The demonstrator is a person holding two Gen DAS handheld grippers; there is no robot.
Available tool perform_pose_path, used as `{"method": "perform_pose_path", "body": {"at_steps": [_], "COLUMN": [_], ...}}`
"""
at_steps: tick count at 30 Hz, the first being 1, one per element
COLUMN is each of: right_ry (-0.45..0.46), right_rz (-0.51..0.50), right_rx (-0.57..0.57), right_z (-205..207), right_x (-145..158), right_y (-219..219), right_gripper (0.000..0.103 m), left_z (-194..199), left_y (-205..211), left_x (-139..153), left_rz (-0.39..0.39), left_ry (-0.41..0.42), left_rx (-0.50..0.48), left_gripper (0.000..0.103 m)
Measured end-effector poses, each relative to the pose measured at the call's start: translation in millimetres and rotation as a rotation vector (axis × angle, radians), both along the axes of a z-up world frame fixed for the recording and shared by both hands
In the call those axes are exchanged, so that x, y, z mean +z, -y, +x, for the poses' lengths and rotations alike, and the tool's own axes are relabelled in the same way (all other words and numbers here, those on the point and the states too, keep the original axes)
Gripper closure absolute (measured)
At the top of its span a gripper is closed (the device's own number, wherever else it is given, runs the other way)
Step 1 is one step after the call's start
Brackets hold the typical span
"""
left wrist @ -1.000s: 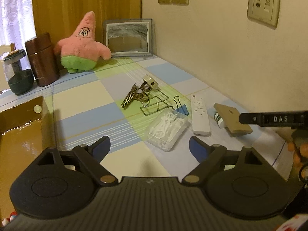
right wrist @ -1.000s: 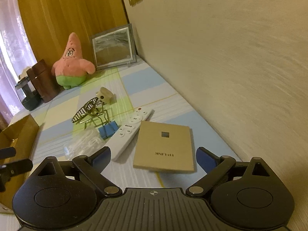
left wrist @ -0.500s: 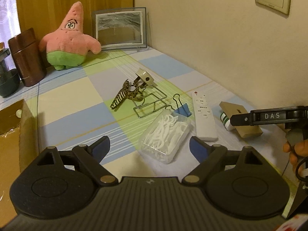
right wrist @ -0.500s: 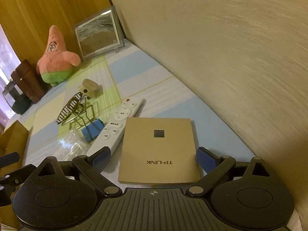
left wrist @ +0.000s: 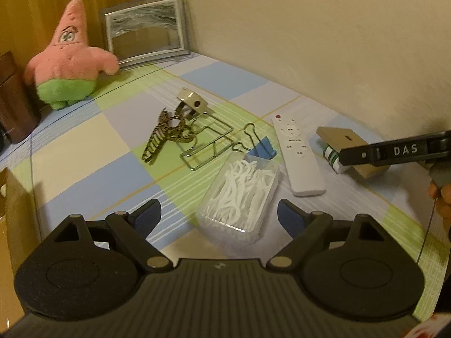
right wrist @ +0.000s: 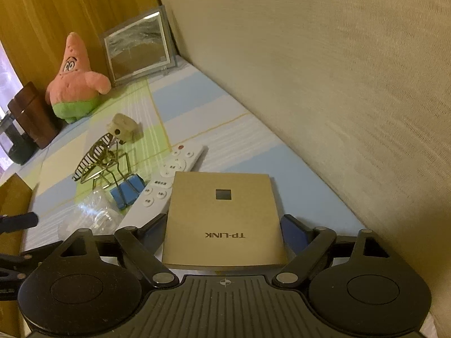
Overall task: Organize rigid objects
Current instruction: 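Grasp the clear floss pick box with the left gripper while the right gripper grasps the TP-LINK card, then carry the floss box and TP-LINK card over the cardboard box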
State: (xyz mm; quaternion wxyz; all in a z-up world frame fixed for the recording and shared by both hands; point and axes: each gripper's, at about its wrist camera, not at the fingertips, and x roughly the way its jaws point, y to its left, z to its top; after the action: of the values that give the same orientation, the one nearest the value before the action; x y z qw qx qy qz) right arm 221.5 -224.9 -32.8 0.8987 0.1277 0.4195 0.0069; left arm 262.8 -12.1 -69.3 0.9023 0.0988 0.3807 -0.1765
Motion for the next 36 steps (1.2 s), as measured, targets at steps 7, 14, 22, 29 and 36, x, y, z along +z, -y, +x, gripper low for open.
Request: {"method": "perform_pose_path", "body": {"at_steps": [7,14,22,29,36], "right_ry": [0.043,0.048,0.066,0.103,0.119], "right_rz": [-0.019,-0.021,-0.023,-0.060,-0.102], "right_rx": [0.008,0.009,0.038,0.117,0.185], "right_z": [-2.6,-2.3,-7.0,-21.5,-44.7], "right_x": [8.7,9.2,13.3,23.5,26.9], "right_y": [-5.9,-8.6,-17.7,-37.7,-56.2], "right_gripper": [0.020,0.020,0.020,0.020,0.020], "left_z": [19.1,31.1,19.8,-18.3,-62.0], "left_y": [11.8,23.8,22.8,7.0,-6.9], "left_x": [-13.4,-21.2,-18.4,-16.3,-9.7], "left_rz": [0.016,0.023,-0.009,-0.055,-0.101], "left_ry": [-0.041,-0.070,-0.094,-0.087,-0.083], "left_rx": [-0.070,-0.114,-0.080,0.051,0.173], "left_gripper": [0.018,0.037,0.053,0.053,0.053]}}
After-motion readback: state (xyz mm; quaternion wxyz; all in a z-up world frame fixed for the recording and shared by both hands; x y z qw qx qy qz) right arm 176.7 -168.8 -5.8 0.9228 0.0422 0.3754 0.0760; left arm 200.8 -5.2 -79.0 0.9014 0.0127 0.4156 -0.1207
